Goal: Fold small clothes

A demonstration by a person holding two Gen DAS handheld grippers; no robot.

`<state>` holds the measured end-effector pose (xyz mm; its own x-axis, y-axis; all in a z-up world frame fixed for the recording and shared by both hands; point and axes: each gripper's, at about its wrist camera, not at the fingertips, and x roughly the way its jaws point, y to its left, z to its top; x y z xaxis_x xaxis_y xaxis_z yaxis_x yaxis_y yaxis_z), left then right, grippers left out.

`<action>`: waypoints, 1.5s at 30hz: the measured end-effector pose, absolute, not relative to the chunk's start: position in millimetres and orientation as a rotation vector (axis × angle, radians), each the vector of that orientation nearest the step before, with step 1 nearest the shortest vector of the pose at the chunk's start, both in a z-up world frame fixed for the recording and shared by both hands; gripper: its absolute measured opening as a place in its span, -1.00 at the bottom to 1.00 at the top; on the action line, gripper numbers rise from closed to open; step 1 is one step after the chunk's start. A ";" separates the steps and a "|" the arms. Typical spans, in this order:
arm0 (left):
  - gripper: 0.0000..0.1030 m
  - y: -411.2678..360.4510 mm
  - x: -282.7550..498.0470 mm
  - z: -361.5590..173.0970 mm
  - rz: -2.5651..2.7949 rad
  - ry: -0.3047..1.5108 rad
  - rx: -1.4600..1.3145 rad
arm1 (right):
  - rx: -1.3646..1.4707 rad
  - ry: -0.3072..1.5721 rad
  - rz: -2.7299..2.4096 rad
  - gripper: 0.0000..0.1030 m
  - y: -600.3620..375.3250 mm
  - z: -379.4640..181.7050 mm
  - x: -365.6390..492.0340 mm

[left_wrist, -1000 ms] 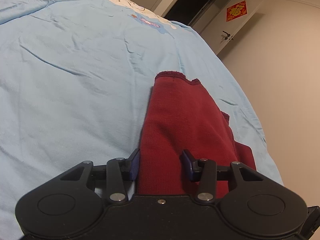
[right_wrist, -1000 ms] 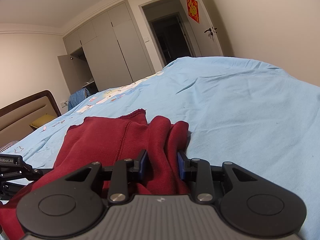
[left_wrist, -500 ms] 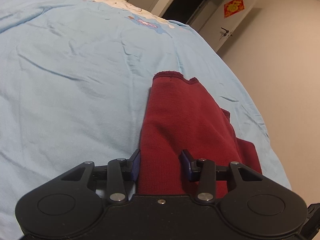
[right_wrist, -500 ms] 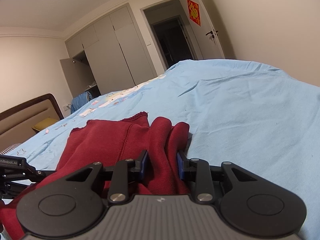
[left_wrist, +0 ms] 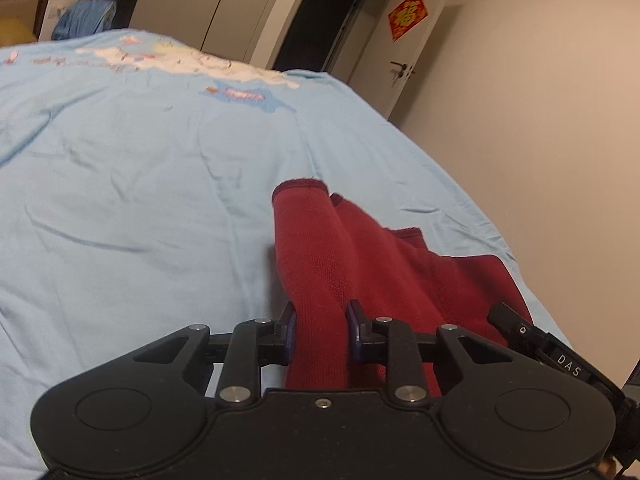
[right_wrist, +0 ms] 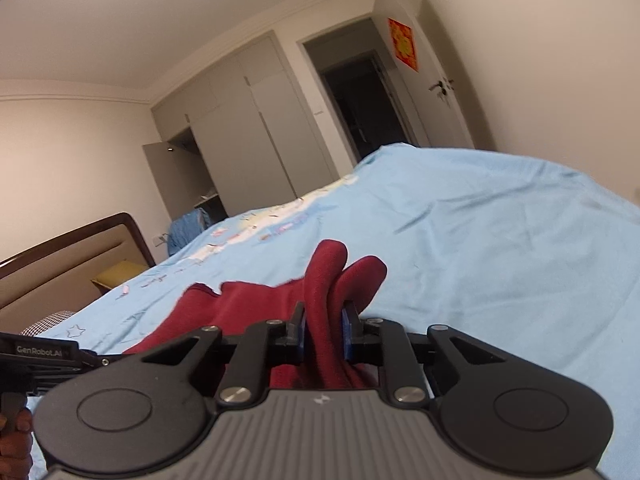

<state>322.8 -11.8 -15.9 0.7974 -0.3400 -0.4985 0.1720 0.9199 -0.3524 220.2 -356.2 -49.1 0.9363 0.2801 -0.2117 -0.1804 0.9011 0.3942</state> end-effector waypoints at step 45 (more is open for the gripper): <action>-0.12 145.9 349.2 -24.8 0.107 0.585 -0.327 | 0.251 0.478 0.389 -0.01 -202.0 -55.6 357.7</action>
<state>349.2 145.9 -24.8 0.8296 0.0064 -0.5583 -0.1908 0.9430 -0.2727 357.7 -202.0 -55.6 0.8169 0.4188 -0.3967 -0.3030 0.8967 0.3227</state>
